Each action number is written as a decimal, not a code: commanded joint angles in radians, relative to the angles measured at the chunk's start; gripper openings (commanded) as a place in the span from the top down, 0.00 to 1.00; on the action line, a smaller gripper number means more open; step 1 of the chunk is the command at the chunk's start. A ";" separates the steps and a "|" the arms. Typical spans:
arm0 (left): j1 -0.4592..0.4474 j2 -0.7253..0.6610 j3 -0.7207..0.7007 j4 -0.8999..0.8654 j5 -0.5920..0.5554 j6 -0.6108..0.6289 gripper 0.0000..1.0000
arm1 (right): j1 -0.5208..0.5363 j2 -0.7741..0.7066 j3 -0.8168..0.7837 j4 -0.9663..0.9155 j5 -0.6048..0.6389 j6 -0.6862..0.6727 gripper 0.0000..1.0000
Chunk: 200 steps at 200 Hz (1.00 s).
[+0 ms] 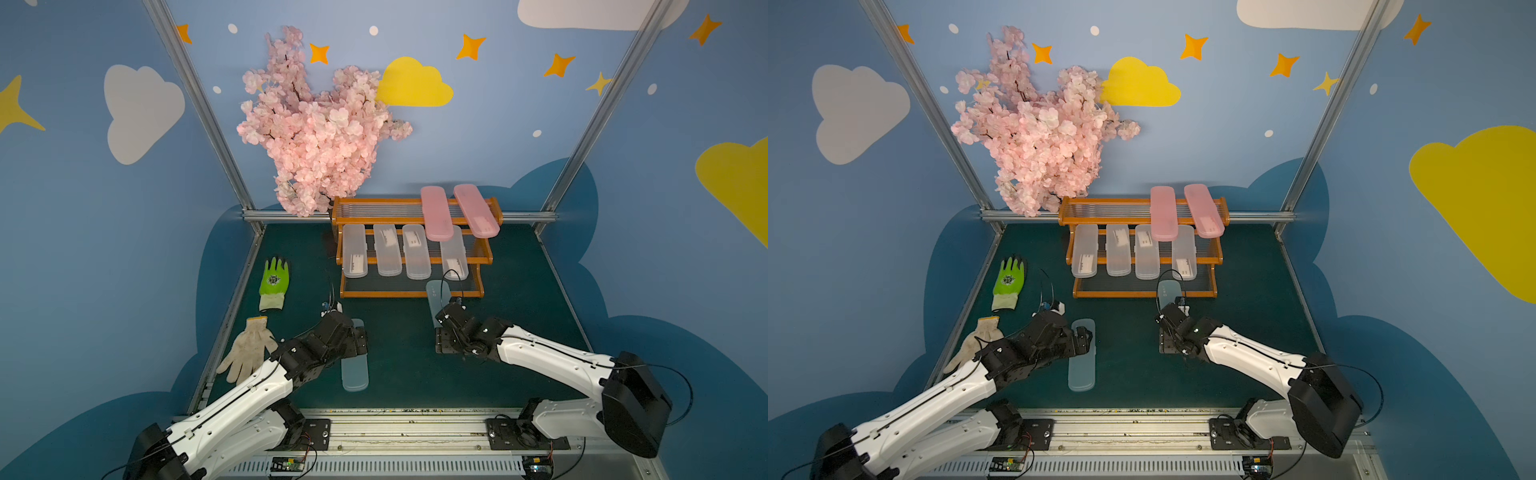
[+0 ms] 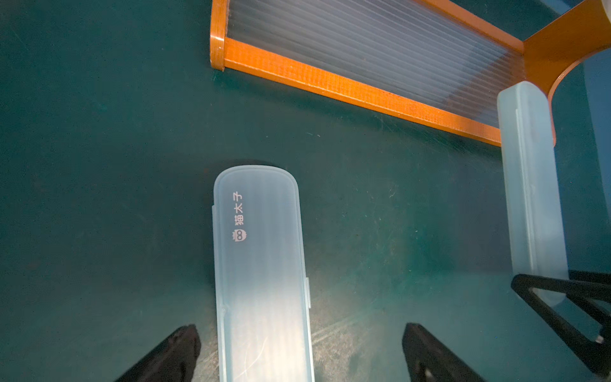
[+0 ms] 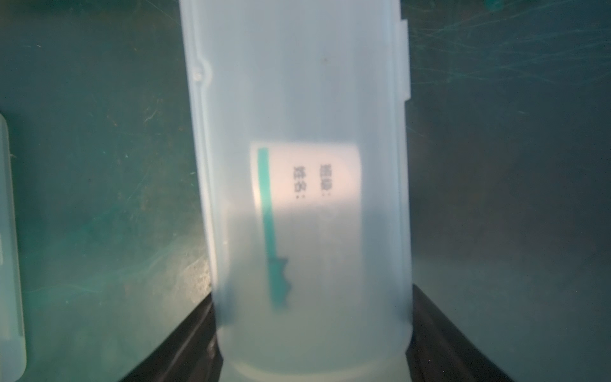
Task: Place the pencil cases on the shelf according to color
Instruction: Place the pencil case on the shelf.
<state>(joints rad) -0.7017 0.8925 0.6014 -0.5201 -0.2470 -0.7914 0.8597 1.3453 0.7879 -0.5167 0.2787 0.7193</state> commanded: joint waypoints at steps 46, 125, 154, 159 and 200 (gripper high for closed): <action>-0.003 0.037 -0.040 0.060 0.016 0.012 0.00 | -0.049 0.146 0.123 0.125 0.032 -0.033 0.39; -0.002 0.133 -0.048 0.120 0.042 0.020 0.00 | -0.126 0.304 0.234 0.169 0.001 -0.075 0.41; -0.002 0.156 -0.046 0.142 0.044 0.023 0.00 | -0.152 0.347 0.280 0.160 -0.043 -0.097 0.42; -0.002 0.161 -0.047 0.145 0.046 0.023 0.00 | -0.155 0.354 0.289 0.156 -0.049 -0.099 0.42; -0.001 0.209 -0.052 0.164 0.055 0.025 0.00 | -0.168 0.400 0.334 0.142 -0.056 -0.109 0.42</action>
<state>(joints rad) -0.7017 1.0790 0.5579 -0.3820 -0.2047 -0.7815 0.6987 1.7267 1.0874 -0.3775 0.2287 0.6266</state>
